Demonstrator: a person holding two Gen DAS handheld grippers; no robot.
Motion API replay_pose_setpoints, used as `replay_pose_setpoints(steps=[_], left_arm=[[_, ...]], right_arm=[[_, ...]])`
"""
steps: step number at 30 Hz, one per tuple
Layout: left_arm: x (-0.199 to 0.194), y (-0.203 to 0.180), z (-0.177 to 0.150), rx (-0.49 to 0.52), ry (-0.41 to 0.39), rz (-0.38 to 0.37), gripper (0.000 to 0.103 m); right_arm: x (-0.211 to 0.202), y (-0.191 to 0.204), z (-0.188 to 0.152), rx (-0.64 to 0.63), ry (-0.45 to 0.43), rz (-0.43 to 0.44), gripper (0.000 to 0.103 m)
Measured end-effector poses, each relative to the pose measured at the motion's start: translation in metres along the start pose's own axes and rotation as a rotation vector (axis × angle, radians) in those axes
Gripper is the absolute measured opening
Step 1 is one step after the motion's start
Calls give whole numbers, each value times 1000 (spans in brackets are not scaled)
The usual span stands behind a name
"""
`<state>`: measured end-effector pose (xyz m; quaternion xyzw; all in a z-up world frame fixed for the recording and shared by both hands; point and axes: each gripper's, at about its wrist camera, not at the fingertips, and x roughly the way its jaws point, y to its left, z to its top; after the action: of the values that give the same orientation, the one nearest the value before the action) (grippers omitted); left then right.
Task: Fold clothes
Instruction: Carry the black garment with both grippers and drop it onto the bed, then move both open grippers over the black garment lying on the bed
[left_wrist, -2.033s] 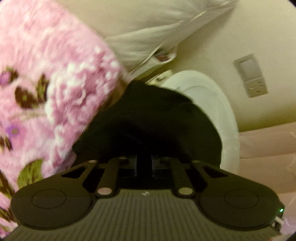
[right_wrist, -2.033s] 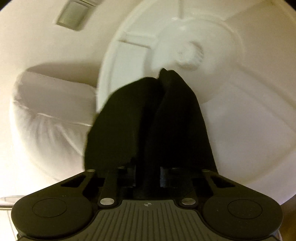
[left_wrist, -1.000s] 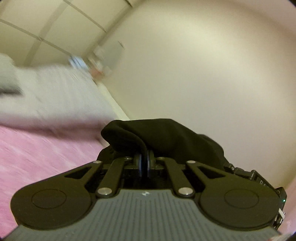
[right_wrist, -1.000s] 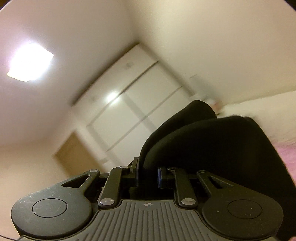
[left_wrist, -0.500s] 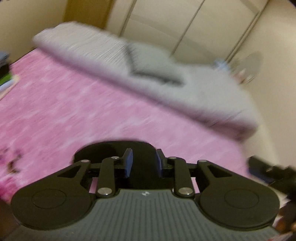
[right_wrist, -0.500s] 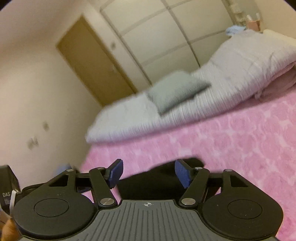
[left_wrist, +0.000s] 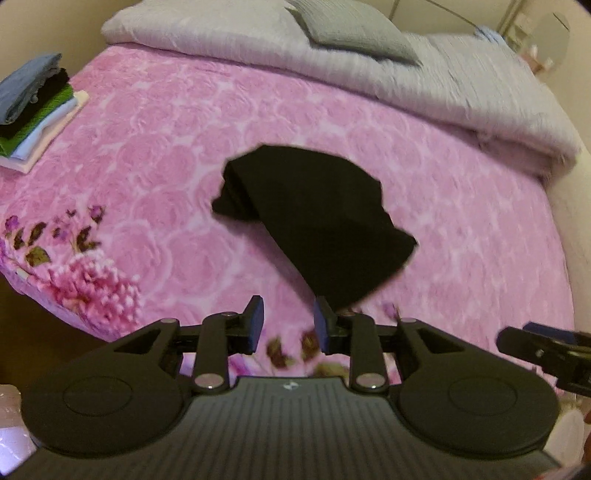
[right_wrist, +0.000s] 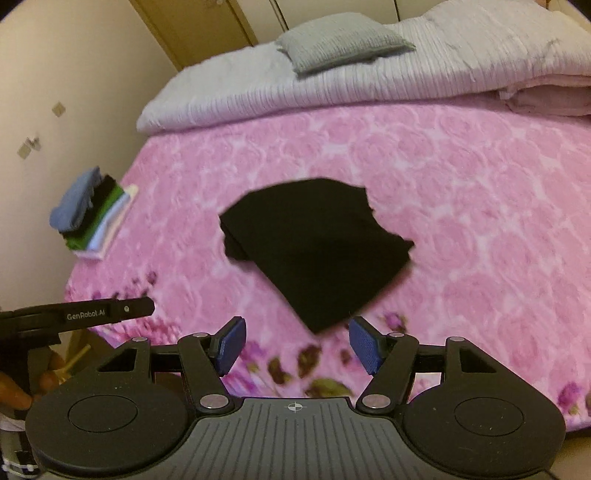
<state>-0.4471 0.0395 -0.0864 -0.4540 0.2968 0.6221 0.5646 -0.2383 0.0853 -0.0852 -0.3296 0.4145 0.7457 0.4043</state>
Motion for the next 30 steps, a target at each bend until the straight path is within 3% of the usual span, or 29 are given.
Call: replay_pose_setpoints(steps=[6, 10, 18, 30], left_arm=[[-4, -27, -48, 48, 50, 5, 28], [-19, -36, -64, 72, 42, 20, 28], [-45, -42, -69, 77, -30, 43, 29], [-37, -38, -60, 78, -29, 30, 30]], right_arm=[[-28, -19, -41, 3, 32, -24, 66], [-40, -16, -54, -21, 31, -12, 66], [-55, -10, -59, -121, -25, -12, 66], [-47, -7, -54, -137, -19, -18, 66]])
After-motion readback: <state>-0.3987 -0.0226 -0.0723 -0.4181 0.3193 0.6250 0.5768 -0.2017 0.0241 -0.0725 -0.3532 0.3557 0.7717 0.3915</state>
